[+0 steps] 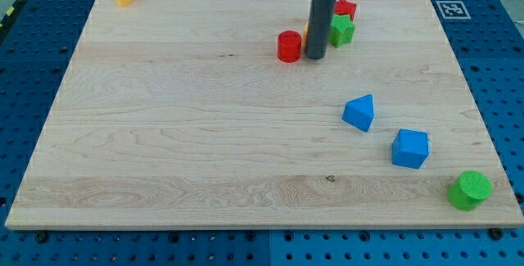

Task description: Move red circle towards yellow heart

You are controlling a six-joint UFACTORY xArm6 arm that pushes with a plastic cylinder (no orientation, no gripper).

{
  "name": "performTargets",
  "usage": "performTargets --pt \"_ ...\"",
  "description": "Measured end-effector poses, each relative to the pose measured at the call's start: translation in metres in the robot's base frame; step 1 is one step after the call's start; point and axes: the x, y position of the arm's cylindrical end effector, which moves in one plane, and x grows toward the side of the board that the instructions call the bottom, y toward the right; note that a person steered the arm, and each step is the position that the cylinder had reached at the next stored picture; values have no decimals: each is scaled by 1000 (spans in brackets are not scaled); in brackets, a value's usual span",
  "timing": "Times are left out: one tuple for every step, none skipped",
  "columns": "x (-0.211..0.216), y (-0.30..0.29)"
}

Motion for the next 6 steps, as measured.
performTargets --pt "-3 -41" --pt "-23 -80" --pt "-33 -110" --pt "-34 -144" --pt "-38 -177" --pt "-45 -198"
